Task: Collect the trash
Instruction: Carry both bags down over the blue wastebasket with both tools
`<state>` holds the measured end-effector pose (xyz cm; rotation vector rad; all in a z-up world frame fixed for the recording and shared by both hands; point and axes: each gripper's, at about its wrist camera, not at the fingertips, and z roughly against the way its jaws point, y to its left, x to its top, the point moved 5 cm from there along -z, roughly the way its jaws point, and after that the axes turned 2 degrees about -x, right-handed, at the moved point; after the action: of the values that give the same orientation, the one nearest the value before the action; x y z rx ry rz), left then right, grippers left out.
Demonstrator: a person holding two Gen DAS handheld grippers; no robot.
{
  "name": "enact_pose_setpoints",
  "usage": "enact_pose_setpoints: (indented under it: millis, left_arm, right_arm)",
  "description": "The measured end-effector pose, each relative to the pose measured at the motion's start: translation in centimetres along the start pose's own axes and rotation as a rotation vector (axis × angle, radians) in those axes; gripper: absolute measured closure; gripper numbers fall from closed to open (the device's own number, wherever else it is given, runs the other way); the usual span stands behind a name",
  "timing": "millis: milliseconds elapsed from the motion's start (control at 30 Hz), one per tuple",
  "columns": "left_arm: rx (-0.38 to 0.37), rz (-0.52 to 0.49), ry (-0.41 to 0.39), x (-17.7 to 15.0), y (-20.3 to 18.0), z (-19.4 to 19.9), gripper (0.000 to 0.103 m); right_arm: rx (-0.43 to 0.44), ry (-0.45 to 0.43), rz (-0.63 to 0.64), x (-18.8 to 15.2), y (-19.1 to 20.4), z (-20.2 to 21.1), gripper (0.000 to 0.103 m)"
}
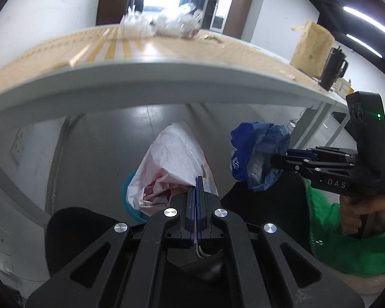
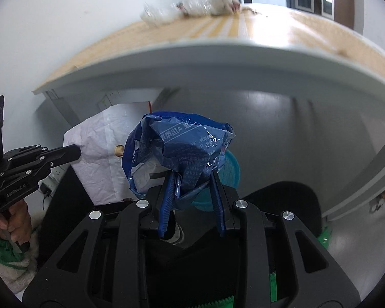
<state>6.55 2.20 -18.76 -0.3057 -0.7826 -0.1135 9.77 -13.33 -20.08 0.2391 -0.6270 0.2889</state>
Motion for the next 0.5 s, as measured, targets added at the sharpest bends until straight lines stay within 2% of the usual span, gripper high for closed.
enact_pose_setpoints:
  millis: [333, 500]
  left_arm:
    - [-0.029, 0.102, 0.044, 0.0, 3.3, -7.4, 0.103]
    - [-0.033, 0.142, 0.105, -0.6, 4.0, -11.4, 0.103]
  right_arm:
    - [-0.014, 0.118, -0.088, -1.0, -1.7, -7.1, 0.076]
    - [-0.027, 0.177, -0.144, -1.2, -2.5, -10.1, 0.076]
